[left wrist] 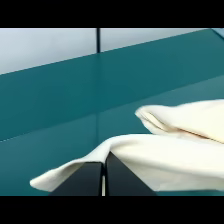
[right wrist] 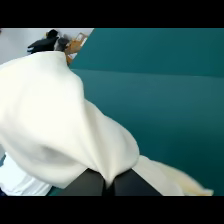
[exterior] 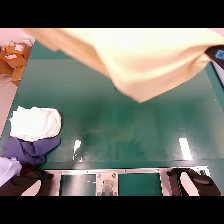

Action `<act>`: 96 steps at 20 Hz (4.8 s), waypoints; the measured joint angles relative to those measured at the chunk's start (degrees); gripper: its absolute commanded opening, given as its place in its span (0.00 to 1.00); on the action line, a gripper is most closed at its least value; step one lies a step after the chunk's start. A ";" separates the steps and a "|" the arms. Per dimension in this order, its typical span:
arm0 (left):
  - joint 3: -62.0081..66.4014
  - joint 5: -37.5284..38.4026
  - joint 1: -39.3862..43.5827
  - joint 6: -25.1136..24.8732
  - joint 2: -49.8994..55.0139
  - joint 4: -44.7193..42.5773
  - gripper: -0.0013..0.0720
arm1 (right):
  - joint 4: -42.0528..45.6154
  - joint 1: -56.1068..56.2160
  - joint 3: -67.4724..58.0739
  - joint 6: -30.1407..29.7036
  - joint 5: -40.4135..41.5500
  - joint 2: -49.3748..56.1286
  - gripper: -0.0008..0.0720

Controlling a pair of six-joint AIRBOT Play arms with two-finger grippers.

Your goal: Fold the shirts.

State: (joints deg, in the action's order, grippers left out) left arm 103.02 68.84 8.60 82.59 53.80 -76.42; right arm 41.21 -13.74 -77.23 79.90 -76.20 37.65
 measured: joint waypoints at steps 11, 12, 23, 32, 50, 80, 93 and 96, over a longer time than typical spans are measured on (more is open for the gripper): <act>-33.05 -6.86 0.17 -13.92 13.88 14.14 0.04 | 0.79 5.99 43.63 -1.01 12.76 3.89 0.03; -34.86 -8.87 0.31 -15.47 17.16 16.90 0.04 | 0.74 6.38 45.88 -1.81 16.39 6.58 0.03; -36.48 -16.13 0.50 -19.96 32.09 28.15 0.04 | 16.17 -1.73 30.45 -2.27 16.74 20.96 0.72; -36.44 -12.00 0.48 -20.31 32.59 28.35 0.04 | 16.55 1.09 50.27 6.03 8.76 11.17 0.72; -36.39 -6.10 -10.95 -17.53 25.38 23.50 0.04 | -4.92 4.48 30.18 -1.84 12.59 9.77 0.03; -33.68 -18.14 -9.73 -22.91 29.83 30.64 0.04 | 2.91 -24.63 37.40 -6.51 28.59 19.78 0.03; -16.96 -14.64 -9.16 -22.91 28.52 31.98 0.04 | -13.00 -24.61 26.58 -12.50 19.02 17.81 0.03; -6.49 -11.89 -9.16 -22.95 23.69 31.04 0.04 | -17.68 -24.63 16.83 -13.05 14.67 12.76 0.03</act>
State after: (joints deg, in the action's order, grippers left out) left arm 96.53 56.95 -0.56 59.64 77.49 -45.39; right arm 23.53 -38.37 -60.40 66.85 -61.54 50.41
